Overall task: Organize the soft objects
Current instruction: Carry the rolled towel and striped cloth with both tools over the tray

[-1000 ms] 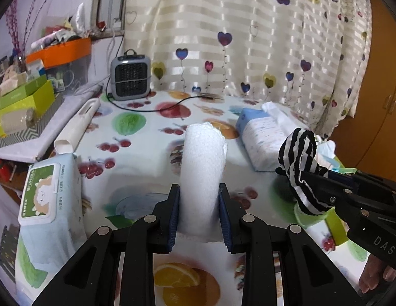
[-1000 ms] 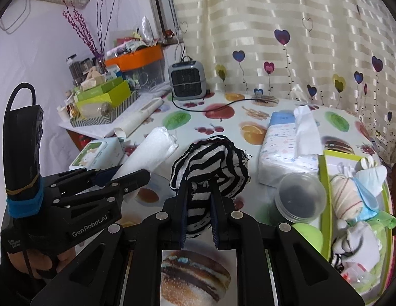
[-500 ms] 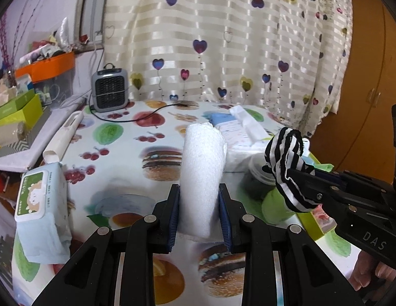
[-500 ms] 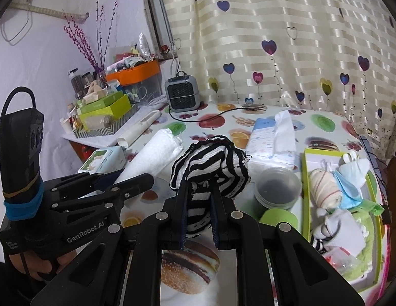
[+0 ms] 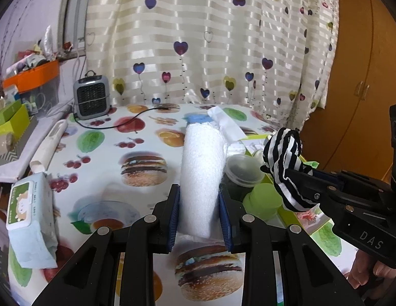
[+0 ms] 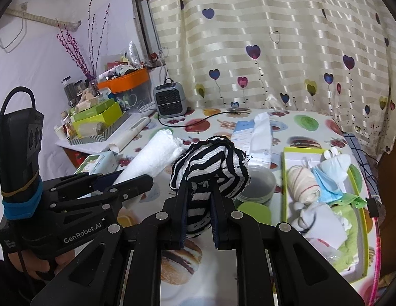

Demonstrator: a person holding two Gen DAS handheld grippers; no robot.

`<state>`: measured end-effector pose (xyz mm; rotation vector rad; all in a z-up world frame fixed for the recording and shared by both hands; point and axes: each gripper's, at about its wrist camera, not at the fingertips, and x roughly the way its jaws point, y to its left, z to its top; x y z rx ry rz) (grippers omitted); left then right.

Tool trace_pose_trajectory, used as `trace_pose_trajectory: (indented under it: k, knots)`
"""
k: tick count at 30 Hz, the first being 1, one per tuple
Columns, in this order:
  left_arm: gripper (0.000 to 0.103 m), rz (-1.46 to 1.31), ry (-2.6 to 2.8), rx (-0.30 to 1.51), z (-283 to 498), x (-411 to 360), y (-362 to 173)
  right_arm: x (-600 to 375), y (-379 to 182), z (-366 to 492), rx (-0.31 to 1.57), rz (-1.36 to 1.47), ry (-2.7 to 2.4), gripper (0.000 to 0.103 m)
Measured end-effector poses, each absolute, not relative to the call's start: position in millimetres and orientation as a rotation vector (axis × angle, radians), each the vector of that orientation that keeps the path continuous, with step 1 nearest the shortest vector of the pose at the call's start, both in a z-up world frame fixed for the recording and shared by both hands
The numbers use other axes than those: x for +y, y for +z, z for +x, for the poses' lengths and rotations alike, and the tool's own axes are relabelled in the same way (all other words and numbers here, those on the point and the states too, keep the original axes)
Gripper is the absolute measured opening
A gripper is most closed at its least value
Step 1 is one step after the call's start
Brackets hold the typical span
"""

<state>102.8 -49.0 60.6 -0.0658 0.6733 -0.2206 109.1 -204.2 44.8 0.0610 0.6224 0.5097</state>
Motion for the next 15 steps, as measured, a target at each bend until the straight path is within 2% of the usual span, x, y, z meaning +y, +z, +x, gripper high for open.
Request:
trace_pose_trajectory:
  k: [15]
  knots:
    - [0.027, -0.042, -0.272, 0.682, 111, -75, 59, -233, 42, 109, 0.624, 0.084, 0.461, 0.016]
